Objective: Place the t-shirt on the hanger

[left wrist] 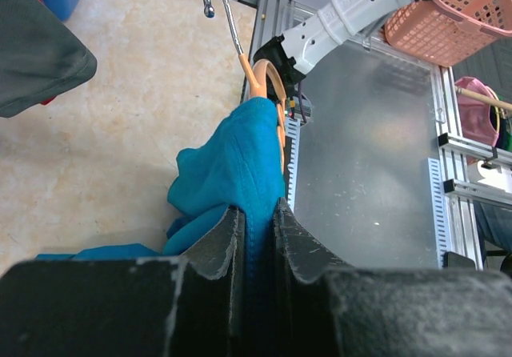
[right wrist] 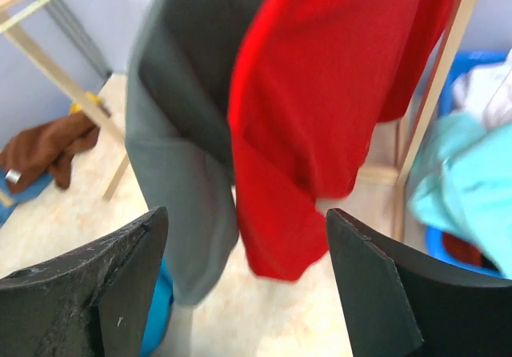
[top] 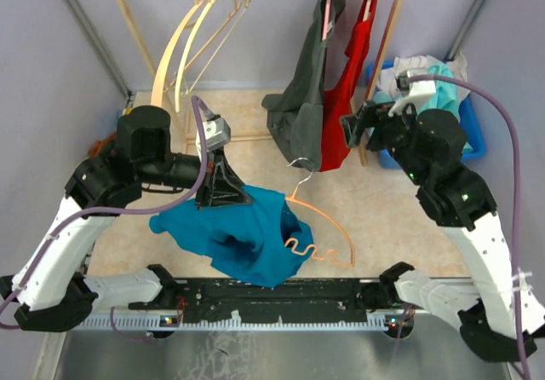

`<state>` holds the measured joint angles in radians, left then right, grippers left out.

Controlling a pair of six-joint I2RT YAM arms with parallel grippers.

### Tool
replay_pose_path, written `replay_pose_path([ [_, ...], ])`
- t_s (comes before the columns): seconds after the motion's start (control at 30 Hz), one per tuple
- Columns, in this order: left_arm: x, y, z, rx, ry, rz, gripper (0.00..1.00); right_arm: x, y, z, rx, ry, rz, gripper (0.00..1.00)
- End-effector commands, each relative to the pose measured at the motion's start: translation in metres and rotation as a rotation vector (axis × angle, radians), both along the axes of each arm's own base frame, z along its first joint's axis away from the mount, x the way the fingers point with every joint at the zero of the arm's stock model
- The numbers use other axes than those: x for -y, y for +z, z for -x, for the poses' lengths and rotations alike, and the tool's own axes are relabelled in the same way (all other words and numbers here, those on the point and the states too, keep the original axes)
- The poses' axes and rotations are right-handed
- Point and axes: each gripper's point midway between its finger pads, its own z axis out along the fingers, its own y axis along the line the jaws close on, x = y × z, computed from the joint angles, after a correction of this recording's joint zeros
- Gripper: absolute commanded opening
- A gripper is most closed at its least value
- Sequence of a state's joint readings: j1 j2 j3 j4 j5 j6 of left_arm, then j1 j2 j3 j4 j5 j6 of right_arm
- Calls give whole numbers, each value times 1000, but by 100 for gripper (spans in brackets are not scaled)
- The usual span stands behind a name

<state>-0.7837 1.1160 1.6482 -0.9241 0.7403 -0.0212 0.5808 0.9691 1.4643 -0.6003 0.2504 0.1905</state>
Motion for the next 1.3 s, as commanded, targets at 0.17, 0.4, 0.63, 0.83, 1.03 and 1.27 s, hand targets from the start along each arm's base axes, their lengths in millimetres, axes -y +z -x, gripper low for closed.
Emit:
replay_pose_path([
  [0.17,2,25,4,80,-35,81,0,-40,-104,76,-400,512,-288,75],
  [0.4,2,33,5,93,-44,89,0,-56,-155,125,-541,697,-451,72],
  [0.63,8,31,-2,96,-39,80,0,-55,-173,139,-578,706,-457,71],
  [0.83,16,34,-7,98,-59,95,0,-58,-182,143,-589,745,-488,69],
  [1.03,26,46,-8,111,-110,127,0,-64,-191,147,-604,817,-531,68],
  [1.27,35,47,-13,114,-129,133,0,-65,-196,148,-609,839,-519,68],
])
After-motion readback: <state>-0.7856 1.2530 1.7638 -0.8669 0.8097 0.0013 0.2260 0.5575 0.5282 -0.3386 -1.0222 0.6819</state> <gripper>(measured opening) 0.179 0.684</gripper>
